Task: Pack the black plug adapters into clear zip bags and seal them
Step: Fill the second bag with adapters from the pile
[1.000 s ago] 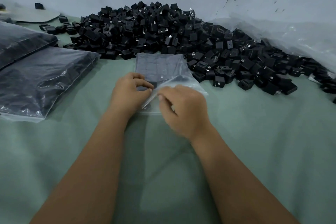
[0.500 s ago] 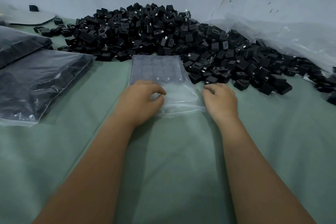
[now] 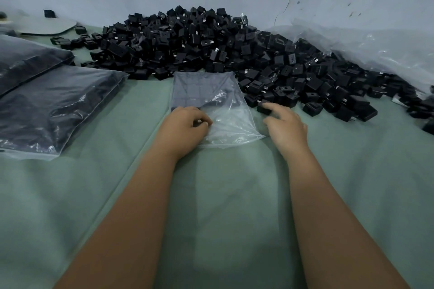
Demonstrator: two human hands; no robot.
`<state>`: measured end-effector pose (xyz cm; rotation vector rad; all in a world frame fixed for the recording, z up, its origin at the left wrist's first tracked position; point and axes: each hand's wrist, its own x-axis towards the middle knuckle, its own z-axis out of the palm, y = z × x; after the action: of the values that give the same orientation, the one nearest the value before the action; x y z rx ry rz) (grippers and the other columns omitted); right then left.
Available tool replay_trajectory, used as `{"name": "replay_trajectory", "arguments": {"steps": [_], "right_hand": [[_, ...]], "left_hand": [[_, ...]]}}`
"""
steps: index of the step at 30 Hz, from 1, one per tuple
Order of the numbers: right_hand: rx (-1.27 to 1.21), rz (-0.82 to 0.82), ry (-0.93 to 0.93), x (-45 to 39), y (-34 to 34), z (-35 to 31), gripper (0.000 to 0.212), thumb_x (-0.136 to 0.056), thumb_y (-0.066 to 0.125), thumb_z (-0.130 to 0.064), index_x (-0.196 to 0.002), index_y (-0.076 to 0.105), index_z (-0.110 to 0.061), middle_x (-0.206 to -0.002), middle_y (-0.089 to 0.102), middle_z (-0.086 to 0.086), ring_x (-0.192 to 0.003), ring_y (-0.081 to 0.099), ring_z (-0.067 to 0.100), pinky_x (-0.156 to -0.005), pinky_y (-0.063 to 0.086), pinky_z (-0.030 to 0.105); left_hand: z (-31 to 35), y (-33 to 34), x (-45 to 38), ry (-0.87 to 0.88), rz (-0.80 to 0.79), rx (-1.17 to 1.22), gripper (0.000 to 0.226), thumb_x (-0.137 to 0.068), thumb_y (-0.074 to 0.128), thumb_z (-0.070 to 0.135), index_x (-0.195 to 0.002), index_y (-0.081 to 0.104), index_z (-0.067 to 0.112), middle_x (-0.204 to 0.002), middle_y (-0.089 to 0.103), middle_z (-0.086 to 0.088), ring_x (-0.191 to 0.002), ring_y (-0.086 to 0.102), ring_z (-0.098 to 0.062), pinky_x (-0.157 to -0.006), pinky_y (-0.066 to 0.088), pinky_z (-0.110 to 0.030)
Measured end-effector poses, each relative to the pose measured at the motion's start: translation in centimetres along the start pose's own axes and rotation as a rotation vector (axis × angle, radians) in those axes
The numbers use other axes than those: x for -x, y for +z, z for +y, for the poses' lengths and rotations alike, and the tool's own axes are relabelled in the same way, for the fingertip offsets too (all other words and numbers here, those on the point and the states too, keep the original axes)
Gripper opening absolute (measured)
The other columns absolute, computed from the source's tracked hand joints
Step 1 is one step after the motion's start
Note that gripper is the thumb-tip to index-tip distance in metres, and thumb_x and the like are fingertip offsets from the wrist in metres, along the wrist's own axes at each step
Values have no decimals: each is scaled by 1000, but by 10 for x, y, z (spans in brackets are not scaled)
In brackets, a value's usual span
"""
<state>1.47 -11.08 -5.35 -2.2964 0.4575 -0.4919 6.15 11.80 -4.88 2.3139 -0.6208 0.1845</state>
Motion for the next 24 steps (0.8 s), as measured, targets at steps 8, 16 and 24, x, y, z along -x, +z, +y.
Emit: {"name": "replay_trajectory", "arguments": {"steps": [8, 16, 24], "right_hand": [[193, -194, 49, -1, -4, -10, 53, -72, 52, -30, -116, 54, -59, -153, 31, -10, -139, 23, 14, -107, 13, 38], [-318, 101, 5, 14, -1, -12, 43, -80, 50, -18, -107, 60, -49, -112, 54, -10, -98, 57, 16, -84, 48, 34], [-172, 140, -542, 54, 31, -70, 45, -75, 57, -20, -117, 49, -32, -117, 35, -3, -102, 46, 5, -82, 41, 12]], "left_hand": [[1, 4, -3, -126, 44, 45, 23, -88, 56, 18, -85, 69, 36, -93, 69, 12, -86, 59, -7, -72, 45, -22], [7, 0, 6, -99, 29, 37, 14, -87, 60, 26, -91, 72, 30, -87, 65, 17, -89, 61, -6, -71, 46, -22], [20, -8, 10, -6, -139, 38, 43, -61, 61, 58, -97, 70, 36, -102, 68, 7, -98, 61, -13, -84, 49, -34]]}}
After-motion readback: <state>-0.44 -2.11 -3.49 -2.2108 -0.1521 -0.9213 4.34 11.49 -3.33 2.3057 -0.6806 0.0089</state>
